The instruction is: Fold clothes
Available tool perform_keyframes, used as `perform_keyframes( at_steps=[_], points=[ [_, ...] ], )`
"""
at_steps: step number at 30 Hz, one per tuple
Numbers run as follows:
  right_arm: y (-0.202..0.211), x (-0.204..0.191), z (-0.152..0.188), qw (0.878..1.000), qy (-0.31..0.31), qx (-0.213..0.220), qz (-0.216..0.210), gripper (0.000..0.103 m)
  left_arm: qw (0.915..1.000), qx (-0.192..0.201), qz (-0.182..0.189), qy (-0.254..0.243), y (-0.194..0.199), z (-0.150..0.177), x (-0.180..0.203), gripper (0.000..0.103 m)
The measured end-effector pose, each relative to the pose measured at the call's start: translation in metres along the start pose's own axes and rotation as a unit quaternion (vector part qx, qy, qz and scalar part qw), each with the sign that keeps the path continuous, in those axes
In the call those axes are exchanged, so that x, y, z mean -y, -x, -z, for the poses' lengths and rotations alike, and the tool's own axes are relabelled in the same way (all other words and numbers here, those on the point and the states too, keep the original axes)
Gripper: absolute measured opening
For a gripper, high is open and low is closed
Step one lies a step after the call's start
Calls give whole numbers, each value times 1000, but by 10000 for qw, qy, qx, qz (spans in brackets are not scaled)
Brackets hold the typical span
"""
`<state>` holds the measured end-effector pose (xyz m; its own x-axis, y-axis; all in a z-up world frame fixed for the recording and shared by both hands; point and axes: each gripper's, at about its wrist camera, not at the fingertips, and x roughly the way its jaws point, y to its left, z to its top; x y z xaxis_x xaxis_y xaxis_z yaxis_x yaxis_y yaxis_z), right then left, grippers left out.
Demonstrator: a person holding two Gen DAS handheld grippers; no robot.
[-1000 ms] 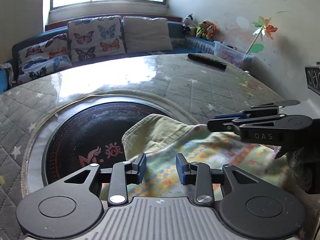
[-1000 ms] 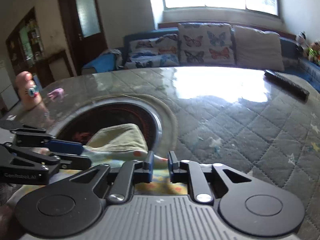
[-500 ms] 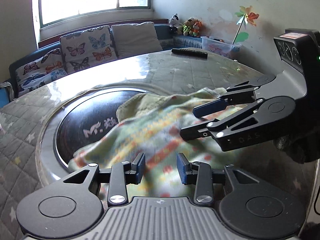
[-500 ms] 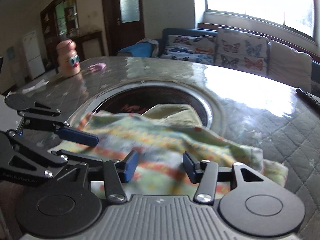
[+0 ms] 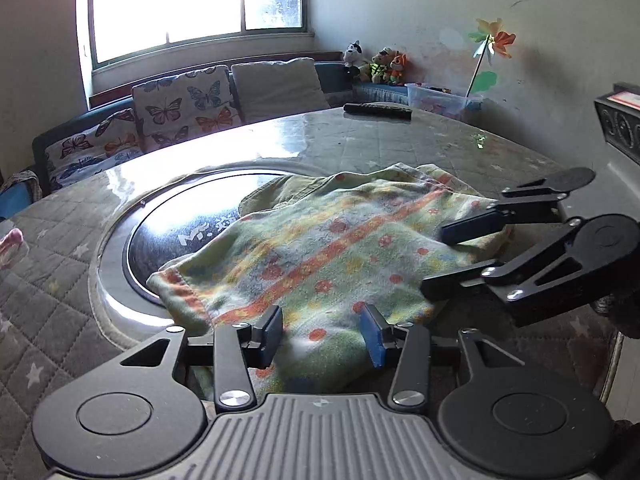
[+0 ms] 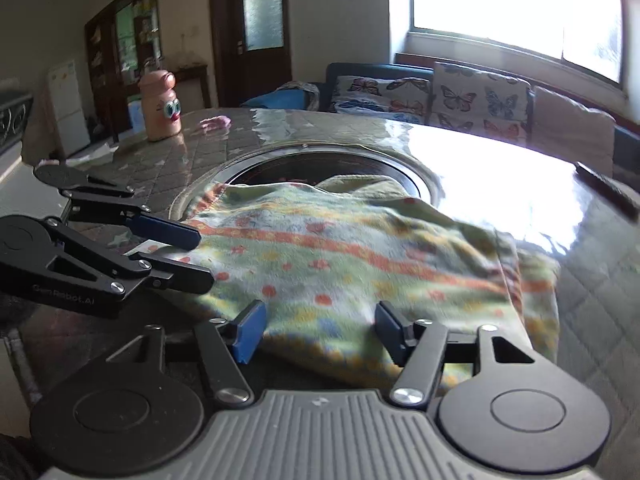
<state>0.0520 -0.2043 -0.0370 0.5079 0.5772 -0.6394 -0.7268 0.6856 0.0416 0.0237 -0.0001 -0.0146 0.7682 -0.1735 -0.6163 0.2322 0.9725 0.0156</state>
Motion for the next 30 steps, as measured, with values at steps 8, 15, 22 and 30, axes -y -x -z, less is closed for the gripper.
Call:
perform_keyframes(
  at_steps=[8, 15, 22, 30],
  points=[
    [24, 18, 16, 9988, -465, 28, 171, 77, 9996, 43, -18, 265, 2, 4, -7, 57],
    [35, 36, 11, 9956, -910, 223, 98, 92, 9994, 51, -68, 334, 3, 6, -8, 62],
    [32, 57, 22, 9860, -1653, 238, -38, 92, 9992, 37, -122, 383, 7, 9, -12, 72],
    [30, 56, 1, 9881, -1424, 580, -24, 103, 9987, 50, -215, 449, 8, 7, -14, 84]
  ],
)
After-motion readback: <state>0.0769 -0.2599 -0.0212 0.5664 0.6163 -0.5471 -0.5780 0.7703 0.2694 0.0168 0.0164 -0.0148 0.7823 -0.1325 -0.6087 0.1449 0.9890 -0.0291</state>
